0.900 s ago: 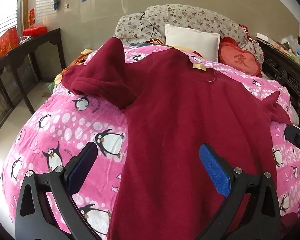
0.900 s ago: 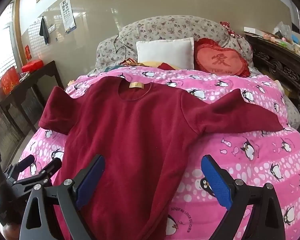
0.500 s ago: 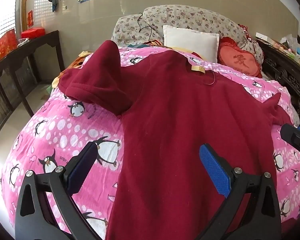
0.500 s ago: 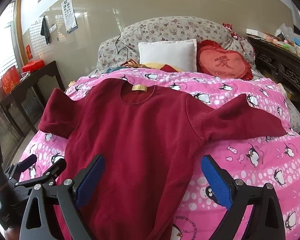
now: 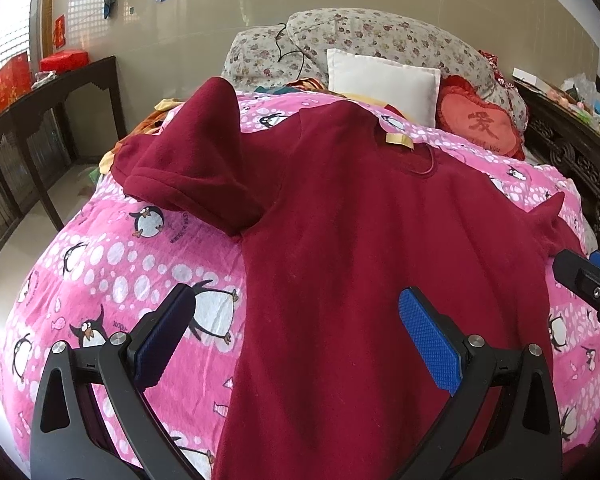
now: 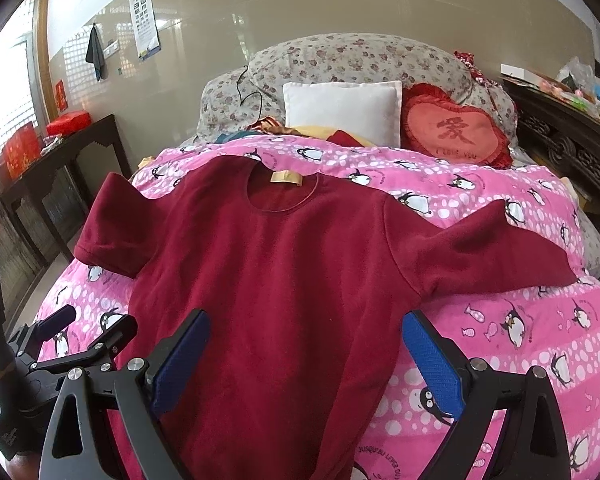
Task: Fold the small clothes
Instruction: 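Move the left tool over the sweater sleeve nearest it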
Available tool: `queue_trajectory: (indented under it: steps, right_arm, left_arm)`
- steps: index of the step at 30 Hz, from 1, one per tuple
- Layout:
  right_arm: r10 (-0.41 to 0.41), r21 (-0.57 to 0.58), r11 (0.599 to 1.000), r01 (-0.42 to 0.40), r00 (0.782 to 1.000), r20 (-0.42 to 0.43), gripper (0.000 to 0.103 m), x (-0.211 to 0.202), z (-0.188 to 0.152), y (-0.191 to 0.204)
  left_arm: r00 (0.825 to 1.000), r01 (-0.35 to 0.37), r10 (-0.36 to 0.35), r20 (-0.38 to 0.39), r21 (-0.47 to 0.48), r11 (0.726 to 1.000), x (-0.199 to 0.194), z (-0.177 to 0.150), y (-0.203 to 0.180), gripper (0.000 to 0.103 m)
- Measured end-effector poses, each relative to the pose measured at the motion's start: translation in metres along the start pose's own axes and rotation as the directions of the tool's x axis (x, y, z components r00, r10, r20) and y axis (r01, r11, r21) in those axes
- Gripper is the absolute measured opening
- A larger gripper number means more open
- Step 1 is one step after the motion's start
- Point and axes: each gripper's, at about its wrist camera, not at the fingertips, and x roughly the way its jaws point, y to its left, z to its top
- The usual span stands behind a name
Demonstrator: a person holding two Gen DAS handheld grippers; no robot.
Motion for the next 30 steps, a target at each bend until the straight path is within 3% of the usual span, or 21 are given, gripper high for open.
queue_trajectory:
  steps: [11,30]
  right_arm:
    - [0.007,-0.042,0.999,-0.007,1.000,0.002,0.096,0.014,0.009,0.020]
    - [0.068,-0.026,0.997,-0.072,0.990,-0.122,0.096,0.072,0.025,0.035]
  left_arm:
    - [1.000,-0.005,0.005,-0.002,-0.022,1.000,0.005,0.006,0.014,0.102]
    - [0.998,-0.069,0.069,-0.011,-0.098,0.993,0.019,0.015,0.063,0.102]
